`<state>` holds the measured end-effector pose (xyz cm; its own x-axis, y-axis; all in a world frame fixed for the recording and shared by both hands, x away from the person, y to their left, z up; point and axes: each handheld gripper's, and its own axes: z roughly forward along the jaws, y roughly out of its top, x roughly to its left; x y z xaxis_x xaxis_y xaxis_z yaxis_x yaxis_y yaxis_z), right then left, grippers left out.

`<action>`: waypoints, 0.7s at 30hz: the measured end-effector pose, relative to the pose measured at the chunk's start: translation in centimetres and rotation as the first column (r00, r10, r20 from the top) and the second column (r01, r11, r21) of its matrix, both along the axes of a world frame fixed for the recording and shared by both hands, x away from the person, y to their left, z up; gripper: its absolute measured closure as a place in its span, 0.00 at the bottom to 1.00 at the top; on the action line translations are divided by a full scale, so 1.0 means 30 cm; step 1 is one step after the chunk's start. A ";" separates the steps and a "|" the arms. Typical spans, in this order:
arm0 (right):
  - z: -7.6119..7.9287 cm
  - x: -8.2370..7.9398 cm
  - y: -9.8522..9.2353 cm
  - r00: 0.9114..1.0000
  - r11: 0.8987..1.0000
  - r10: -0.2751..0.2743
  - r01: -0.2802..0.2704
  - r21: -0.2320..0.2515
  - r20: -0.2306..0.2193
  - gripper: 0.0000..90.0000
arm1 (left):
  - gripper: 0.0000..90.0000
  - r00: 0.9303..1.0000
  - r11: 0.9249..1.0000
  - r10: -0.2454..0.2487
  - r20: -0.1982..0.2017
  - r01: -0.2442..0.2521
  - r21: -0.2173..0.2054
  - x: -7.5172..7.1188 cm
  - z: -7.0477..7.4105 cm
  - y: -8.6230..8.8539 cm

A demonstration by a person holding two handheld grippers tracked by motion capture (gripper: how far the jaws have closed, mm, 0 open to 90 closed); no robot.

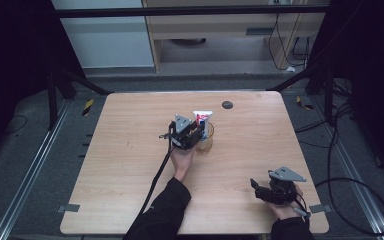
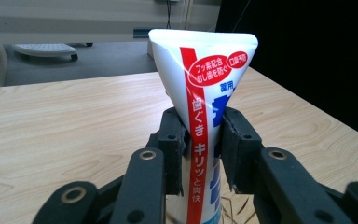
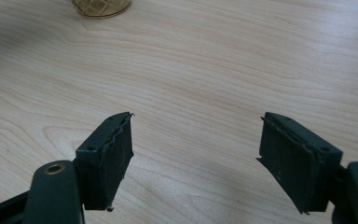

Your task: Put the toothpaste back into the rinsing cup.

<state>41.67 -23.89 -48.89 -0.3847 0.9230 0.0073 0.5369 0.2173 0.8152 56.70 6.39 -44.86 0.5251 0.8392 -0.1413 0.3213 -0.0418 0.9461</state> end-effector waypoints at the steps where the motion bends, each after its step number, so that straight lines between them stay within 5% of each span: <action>1: -0.002 0.002 -0.001 1.000 1.000 0.001 -0.001 -0.003 0.000 0.28 | 0.77 1.000 1.000 -0.001 -0.004 0.001 -0.011 -0.001 -0.007 0.005; 7: -0.002 0.001 -0.003 1.000 1.000 -0.002 0.002 -0.001 0.000 0.28 | 0.74 1.000 1.000 -0.012 0.003 0.012 -0.024 -0.011 -0.004 0.016; 13: -0.001 0.000 -0.004 1.000 1.000 -0.002 0.002 -0.004 0.000 0.28 | 0.59 0.999 0.999 -0.028 0.038 0.029 -0.032 -0.040 0.024 0.037; 21: 0.004 -0.007 -0.022 1.000 1.000 -0.021 0.021 -0.003 0.011 0.27 | 0.42 0.999 0.998 -0.051 0.015 0.050 0.050 -0.118 0.066 0.111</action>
<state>41.47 -24.57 -48.79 -0.3650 0.9310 0.0004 0.5327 0.2085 0.8202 53.16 9.73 -42.89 0.5688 0.8173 -0.0915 0.3023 -0.1044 0.9475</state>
